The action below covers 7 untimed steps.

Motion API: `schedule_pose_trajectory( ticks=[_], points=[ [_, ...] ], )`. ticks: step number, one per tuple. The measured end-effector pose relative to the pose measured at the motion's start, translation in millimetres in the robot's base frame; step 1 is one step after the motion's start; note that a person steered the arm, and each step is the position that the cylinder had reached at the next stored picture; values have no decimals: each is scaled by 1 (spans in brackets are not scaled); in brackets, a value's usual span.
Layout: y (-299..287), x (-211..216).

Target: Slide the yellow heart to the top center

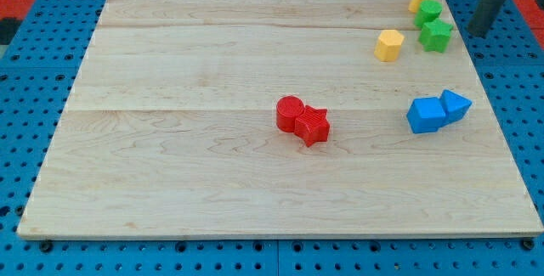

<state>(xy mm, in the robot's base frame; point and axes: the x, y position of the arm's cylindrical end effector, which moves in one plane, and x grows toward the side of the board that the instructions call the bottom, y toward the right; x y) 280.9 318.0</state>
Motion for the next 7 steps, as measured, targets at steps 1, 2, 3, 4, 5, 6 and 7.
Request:
schedule_pose_trajectory(
  ticks=[1, 2, 3, 4, 5, 6, 7],
  points=[
    [-1, -38],
    [-1, -79],
    [-4, -89],
    [-10, -79],
    [-26, -65],
    [-52, -68],
    [-81, -78]
  ],
)
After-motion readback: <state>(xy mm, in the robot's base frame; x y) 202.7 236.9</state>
